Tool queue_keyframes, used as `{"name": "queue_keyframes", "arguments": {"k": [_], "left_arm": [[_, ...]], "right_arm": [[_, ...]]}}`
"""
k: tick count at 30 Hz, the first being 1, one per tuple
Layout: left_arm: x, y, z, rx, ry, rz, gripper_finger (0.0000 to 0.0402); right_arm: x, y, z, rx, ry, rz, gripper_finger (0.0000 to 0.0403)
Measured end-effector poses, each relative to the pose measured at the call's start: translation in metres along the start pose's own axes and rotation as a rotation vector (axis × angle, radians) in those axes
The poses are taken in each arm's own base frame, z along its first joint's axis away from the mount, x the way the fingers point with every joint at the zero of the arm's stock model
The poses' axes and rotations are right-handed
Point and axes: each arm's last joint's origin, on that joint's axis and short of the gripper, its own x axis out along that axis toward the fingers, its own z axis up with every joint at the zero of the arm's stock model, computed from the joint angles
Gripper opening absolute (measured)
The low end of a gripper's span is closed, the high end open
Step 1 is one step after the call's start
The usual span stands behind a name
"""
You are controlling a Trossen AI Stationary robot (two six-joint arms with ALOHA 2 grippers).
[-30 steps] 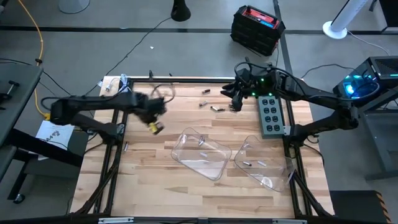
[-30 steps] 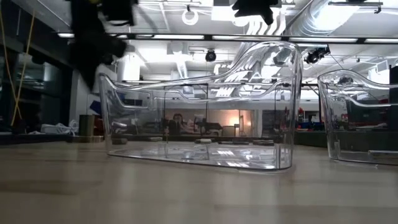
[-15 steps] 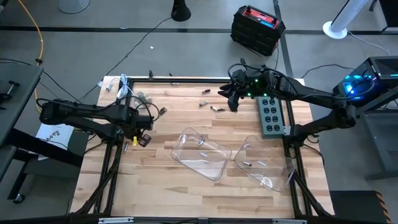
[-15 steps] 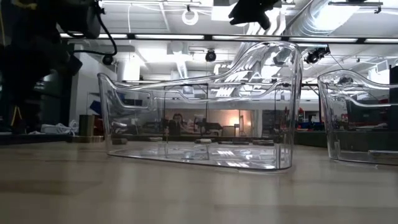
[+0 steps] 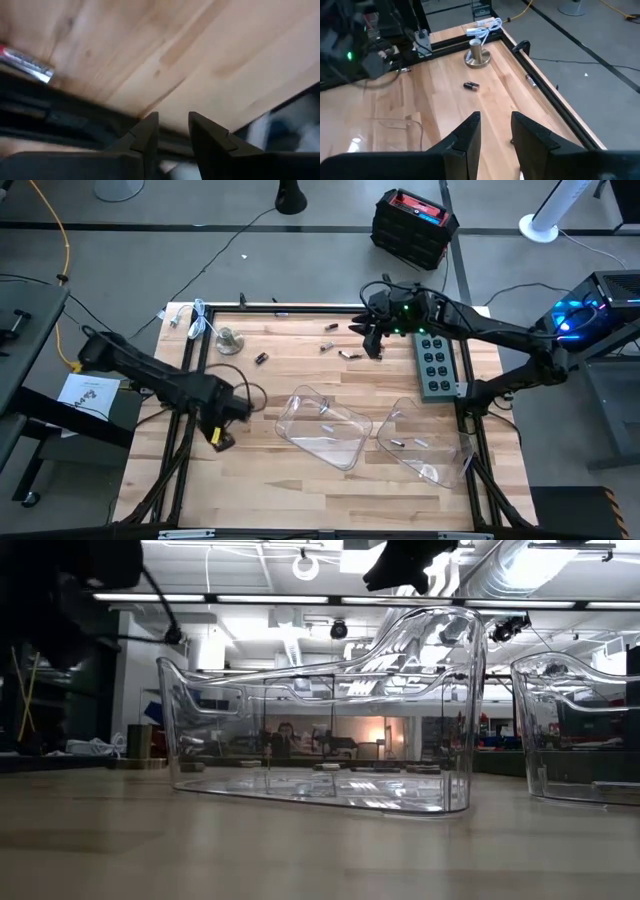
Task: Sort batteries
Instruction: Put the silver battery into the left transparent bin
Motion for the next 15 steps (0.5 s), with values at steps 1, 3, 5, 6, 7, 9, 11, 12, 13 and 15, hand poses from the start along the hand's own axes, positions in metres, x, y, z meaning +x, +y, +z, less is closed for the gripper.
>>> {"name": "queue_keyframes", "arguments": {"k": [1, 3, 5, 6, 7, 9, 11, 12, 13, 15], "left_arm": [[0.003, 0.0, 0.002, 0.035, 0.039, 0.01, 0.0102], [0.006, -0.002, 0.008, 0.098, 0.105, 0.048, 0.0103], [0.006, -0.001, 0.014, 0.16, 0.172, 0.114, 0.0102], [0.006, 0.0, 0.019, 0.186, 0.198, 0.156, 0.0102], [0.005, 0.0, 0.024, 0.215, 0.217, 0.204, 0.0101], [0.005, 0.003, 0.038, 0.272, 0.242, 0.308, 0.0096], [0.005, 0.005, 0.052, 0.322, 0.269, 0.397, 0.0089], [0.006, 0.007, 0.058, 0.346, 0.284, 0.421, 0.0084], [0.008, 0.008, 0.064, 0.366, 0.306, 0.43, 0.0079], [0.012, 0.013, 0.07, 0.387, 0.37, 0.432, 0.0067]], "right_arm": [[0.001, -0.002, 0.001, 0.003, -0.005, -0.006, 0.01], [0.002, -0.007, 0.002, 0.018, -0.021, -0.015, 0.01], [0.003, -0.01, 0.003, 0.024, -0.025, -0.021, 0.01], [0.002, -0.012, 0.004, 0.026, -0.036, -0.021, 0.01], [0.002, -0.013, 0.005, 0.028, -0.045, -0.024, 0.01], [0.002, -0.014, 0.006, 0.03, -0.053, -0.028, 0.01], [0.002, -0.014, 0.006, 0.03, -0.059, -0.027, 0.01], [0.002, -0.014, 0.006, 0.034, -0.059, -0.025, 0.01], [0.002, -0.014, 0.006, 0.042, -0.059, -0.018, 0.01], [0.002, -0.013, 0.006, 0.059, -0.055, -0.002, 0.01]]}}
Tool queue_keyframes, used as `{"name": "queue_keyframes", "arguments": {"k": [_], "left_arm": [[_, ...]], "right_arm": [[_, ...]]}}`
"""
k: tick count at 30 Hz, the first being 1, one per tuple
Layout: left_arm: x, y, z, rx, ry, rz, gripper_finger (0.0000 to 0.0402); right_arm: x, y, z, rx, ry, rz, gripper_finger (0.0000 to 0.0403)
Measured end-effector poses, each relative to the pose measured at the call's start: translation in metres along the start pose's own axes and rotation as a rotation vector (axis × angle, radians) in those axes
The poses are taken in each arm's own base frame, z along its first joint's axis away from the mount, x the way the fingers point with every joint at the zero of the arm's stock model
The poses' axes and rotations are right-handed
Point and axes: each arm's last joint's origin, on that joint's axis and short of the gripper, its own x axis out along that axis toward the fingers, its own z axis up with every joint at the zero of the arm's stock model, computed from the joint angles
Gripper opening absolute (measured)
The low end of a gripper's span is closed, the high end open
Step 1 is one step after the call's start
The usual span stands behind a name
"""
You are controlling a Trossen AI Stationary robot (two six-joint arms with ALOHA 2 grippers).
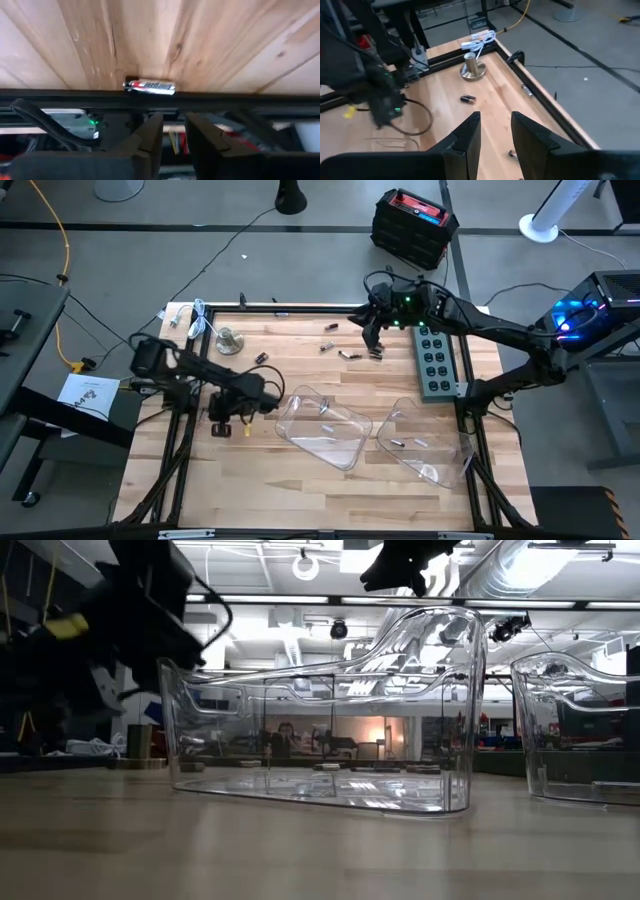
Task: Sort batteries
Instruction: Put the silver battery into the left transparent bin
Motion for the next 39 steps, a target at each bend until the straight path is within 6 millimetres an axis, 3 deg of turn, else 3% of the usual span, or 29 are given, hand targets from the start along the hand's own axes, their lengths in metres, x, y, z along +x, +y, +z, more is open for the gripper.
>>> {"name": "queue_keyframes", "arguments": {"k": [6, 19, 28, 34, 39], "left_arm": [[0.024, 0.008, 0.002, 0.04, 0.123, -0.013, 0.0007], [0.043, 0.029, 0.029, -0.049, 0.174, -0.104, 0.0], [0.046, 0.042, 0.029, -0.093, 0.169, -0.179, 0.0], [0.038, 0.055, 0.031, -0.086, 0.118, -0.426, 0.0], [0.034, 0.07, 0.032, -0.051, 0.08, -0.391, 0.0]], "right_arm": [[0.0, 0.002, -0.001, 0.039, 0.016, 0.044, 0.0101], [0.0, 0.002, 0.0, 0.055, 0.009, 0.049, 0.01], [0.0, 0.008, -0.001, 0.046, 0.016, 0.067, 0.0101], [0.0, 0.01, -0.002, 0.039, 0.016, 0.073, 0.0101], [0.0, 0.01, -0.002, 0.042, 0.015, 0.067, 0.0101]]}}
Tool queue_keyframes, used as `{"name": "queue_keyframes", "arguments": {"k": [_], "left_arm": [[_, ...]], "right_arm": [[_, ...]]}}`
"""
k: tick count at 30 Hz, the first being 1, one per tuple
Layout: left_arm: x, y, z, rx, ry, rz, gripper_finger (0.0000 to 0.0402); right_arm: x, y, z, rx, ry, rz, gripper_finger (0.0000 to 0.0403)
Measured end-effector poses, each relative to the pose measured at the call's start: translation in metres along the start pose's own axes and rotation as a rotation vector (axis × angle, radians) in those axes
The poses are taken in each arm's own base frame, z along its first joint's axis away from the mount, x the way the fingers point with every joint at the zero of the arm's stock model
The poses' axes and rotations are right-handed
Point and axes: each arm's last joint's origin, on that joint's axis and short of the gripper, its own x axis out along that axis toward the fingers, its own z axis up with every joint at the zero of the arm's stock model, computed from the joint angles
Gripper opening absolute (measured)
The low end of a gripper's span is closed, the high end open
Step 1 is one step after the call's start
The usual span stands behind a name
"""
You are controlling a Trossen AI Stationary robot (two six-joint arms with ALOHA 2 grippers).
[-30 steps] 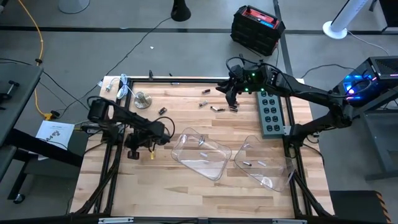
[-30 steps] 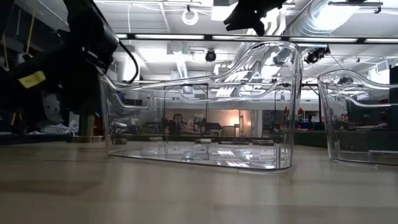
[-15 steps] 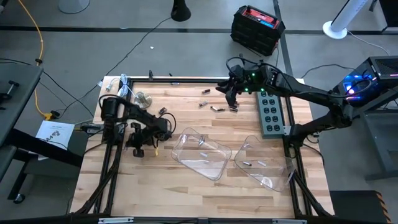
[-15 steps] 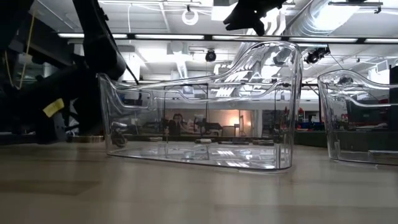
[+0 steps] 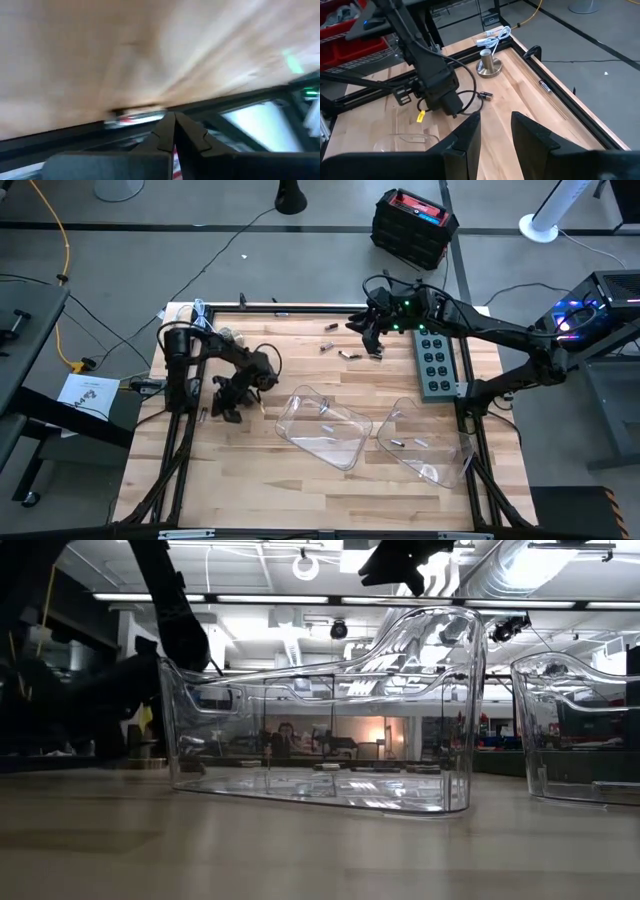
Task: Sort batteries
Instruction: Put the silver battery into the left transparent bin
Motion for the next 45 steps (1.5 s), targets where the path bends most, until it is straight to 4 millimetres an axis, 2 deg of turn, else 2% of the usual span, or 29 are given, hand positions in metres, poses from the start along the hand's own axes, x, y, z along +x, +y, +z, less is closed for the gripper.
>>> {"name": "queue_keyframes", "arguments": {"k": [5, 9, 17, 24, 28, 31, 36, 39, 43, 45], "left_arm": [[-0.005, 0.02, -0.002, -0.023, 0.011, 0.221, 0.0], [-0.008, 0.031, -0.004, -0.017, 0.027, 0.305, 0.0], [-0.003, 0.037, -0.003, 0.003, 0.036, 0.202, 0.0], [0.006, 0.04, 0.003, 0.027, 0.129, 0.11, 0.0], [0.006, 0.04, 0.002, 0.06, 0.101, -0.018, 0.0], [0.003, 0.04, 0.003, 0.06, 0.083, -0.042, 0.0], [-0.018, 0.032, 0.009, -0.029, 0.003, -0.092, 0.0], [-0.022, 0.018, -0.002, -0.053, -0.019, -0.03, 0.0], [-0.011, -0.009, -0.026, -0.017, -0.025, 0.033, 0.0], [-0.019, -0.024, -0.032, 0.055, -0.104, 0.073, 0.0]], "right_arm": [[0.0, 0.0, 0.0, 0.003, 0.0, -0.002, 0.0101], [0.0, 0.0, 0.0, 0.015, 0.0, -0.003, 0.01], [0.0, 0.005, -0.001, 0.022, 0.006, 0.012, 0.01], [0.001, 0.015, -0.004, 0.007, 0.021, 0.035, 0.01], [0.001, 0.02, -0.006, -0.003, 0.032, 0.001, 0.01], [0.002, 0.023, -0.007, -0.01, 0.037, -0.001, 0.01], [0.001, 0.024, -0.008, -0.013, 0.043, 0.0, 0.01], [0.001, 0.023, -0.008, -0.012, 0.041, -0.008, 0.01], [0.001, 0.022, -0.009, -0.017, 0.047, -0.011, 0.01], [0.001, 0.022, -0.009, -0.02, 0.047, -0.012, 0.01]]}}
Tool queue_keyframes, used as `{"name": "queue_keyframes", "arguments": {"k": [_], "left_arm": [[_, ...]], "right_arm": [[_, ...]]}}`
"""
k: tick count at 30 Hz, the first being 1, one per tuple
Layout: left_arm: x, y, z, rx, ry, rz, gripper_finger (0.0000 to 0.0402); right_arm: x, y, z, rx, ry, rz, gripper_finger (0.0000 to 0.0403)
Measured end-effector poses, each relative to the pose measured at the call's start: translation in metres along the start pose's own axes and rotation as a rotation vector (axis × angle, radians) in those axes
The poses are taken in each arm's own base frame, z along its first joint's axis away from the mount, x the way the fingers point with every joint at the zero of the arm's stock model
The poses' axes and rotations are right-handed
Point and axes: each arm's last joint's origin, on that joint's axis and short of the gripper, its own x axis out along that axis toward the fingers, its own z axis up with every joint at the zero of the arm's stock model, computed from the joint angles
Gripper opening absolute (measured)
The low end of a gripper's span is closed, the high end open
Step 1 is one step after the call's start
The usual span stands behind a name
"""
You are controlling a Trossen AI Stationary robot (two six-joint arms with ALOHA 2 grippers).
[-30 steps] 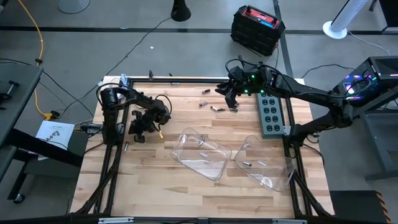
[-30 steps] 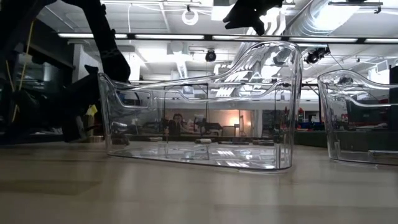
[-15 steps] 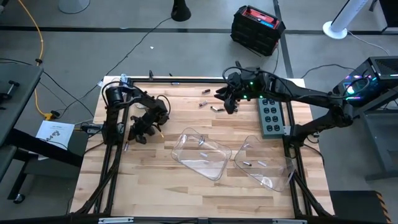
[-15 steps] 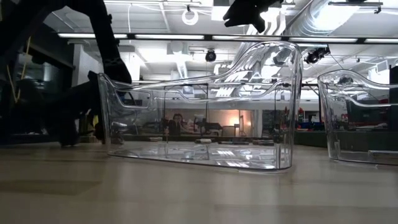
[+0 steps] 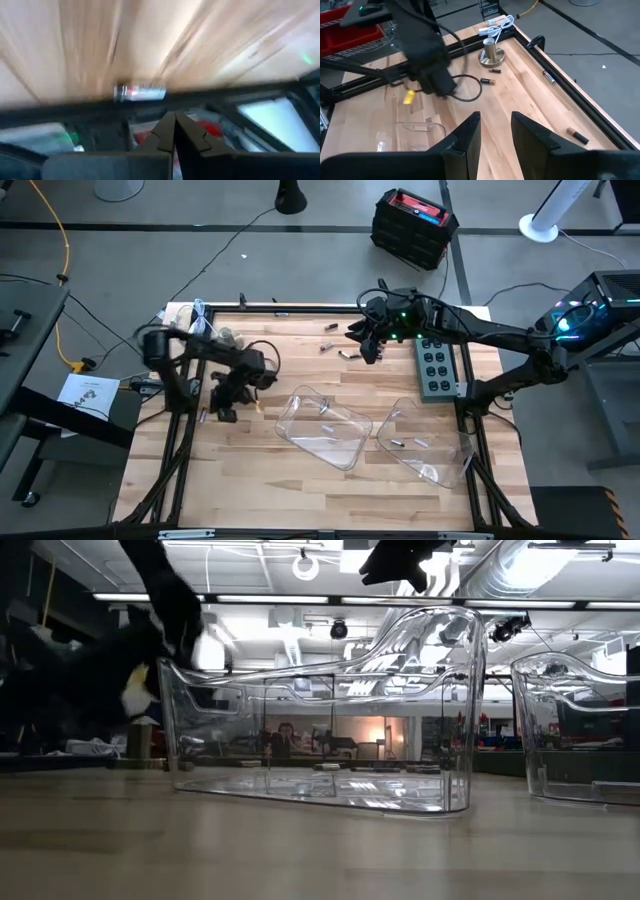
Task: Sort batteries
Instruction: Put the silver battery into the left transparent bin
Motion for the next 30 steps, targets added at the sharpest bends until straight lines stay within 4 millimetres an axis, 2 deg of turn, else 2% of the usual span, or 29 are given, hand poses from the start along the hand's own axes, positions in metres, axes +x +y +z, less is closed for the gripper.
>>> {"name": "queue_keyframes", "arguments": {"k": [3, 8, 12, 14, 18, 22, 26, 30], "left_arm": [[0.0, -0.013, -0.01, 0.017, 0.02, 0.035, 0.0], [0.009, -0.032, -0.015, -0.02, 0.046, 0.124, 0.0], [0.021, -0.054, -0.011, -0.043, -0.005, -0.077, 0.0], [0.029, -0.059, -0.007, -0.044, -0.071, -0.078, 0.0], [0.047, -0.05, -0.015, -0.149, -0.041, -0.071, 0.0], [0.058, -0.034, -0.031, -0.24, -0.022, -0.092, 0.0], [0.055, -0.027, -0.031, -0.298, -0.107, -0.099, 0.0], [0.054, -0.017, -0.026, -0.405, -0.168, -0.021, 0.0]], "right_arm": [[0.002, 0.0, 0.0, 0.0, 0.001, -0.013, 0.01], [0.009, -0.001, -0.002, 0.001, 0.018, -0.02, 0.01], [0.014, -0.002, -0.004, 0.002, 0.031, -0.023, 0.01], [0.017, -0.002, -0.005, 0.004, 0.038, -0.024, 0.01], [0.019, -0.002, -0.005, 0.009, 0.044, -0.024, 0.01], [0.019, -0.002, -0.004, 0.011, 0.029, -0.021, 0.01], [0.019, -0.001, -0.001, 0.029, -0.001, -0.015, 0.01], [0.019, -0.001, 0.0, 0.032, -0.018, -0.013, 0.01]]}}
